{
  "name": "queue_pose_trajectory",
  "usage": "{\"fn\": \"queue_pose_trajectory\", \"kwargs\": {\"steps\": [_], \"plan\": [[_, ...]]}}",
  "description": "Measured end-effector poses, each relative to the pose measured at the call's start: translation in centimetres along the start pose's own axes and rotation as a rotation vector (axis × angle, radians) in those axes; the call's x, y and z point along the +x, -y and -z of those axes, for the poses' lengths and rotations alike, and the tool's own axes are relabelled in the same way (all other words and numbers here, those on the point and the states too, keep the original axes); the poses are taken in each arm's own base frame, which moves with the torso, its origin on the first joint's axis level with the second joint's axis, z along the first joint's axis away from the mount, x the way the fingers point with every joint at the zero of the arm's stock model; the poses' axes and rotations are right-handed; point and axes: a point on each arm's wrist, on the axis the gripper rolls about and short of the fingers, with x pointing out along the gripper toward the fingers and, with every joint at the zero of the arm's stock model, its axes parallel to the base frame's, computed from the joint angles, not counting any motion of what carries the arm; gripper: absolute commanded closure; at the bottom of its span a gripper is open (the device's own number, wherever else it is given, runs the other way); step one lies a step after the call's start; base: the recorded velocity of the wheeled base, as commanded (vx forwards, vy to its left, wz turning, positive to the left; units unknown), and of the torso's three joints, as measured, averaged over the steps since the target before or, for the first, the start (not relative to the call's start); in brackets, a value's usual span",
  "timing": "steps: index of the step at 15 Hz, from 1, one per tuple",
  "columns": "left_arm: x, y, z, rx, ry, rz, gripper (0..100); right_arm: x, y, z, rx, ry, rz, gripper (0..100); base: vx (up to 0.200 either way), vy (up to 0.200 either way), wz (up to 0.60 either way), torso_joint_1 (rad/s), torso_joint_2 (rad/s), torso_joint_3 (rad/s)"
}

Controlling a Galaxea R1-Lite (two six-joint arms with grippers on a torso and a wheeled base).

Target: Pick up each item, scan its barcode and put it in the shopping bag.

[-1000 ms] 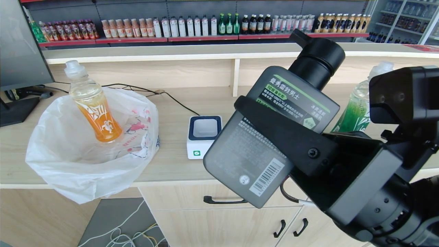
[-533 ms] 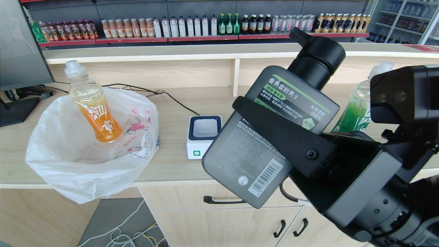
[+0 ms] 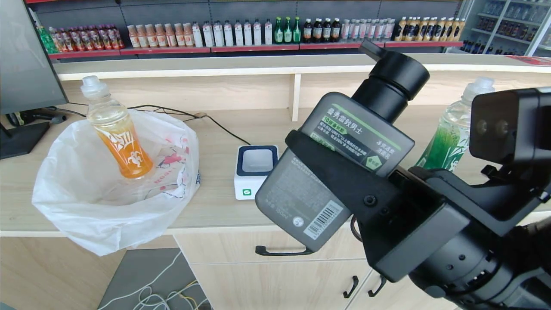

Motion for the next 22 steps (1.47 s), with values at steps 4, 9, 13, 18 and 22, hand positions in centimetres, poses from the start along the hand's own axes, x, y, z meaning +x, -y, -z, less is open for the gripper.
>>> {"fn": "queue_pose_trajectory", "kwargs": {"steps": [4, 9, 13, 18, 22], "plan": [[0.0, 0.0, 0.0, 0.0, 0.0, 0.0, 0, 0.2, 1.7, 0.9, -0.233, -0.002, 0.152, 100, 0.0, 0.0, 0.0, 0.0, 0.0, 0.0], [0.0, 0.0, 0.0, 0.0, 0.0, 0.0, 0, -0.5, 4.7, 0.8, -0.413, -0.009, 0.367, 100, 0.0, 0.0, 0.0, 0.0, 0.0, 0.0], [0.0, 0.0, 0.0, 0.0, 0.0, 0.0, 0, -1.4, 6.9, 0.0, -0.464, -0.008, 0.466, 100, 0.0, 0.0, 0.0, 0.0, 0.0, 0.0], [0.0, 0.0, 0.0, 0.0, 0.0, 0.0, 0, -2.0, 8.1, -0.1, -0.441, -0.017, 0.486, 100, 0.0, 0.0, 0.0, 0.0, 0.0, 0.0], [0.0, 0.0, 0.0, 0.0, 0.0, 0.0, 0, -2.7, 8.5, -0.5, -0.443, -0.018, 0.515, 100, 0.0, 0.0, 0.0, 0.0, 0.0, 0.0]]}}
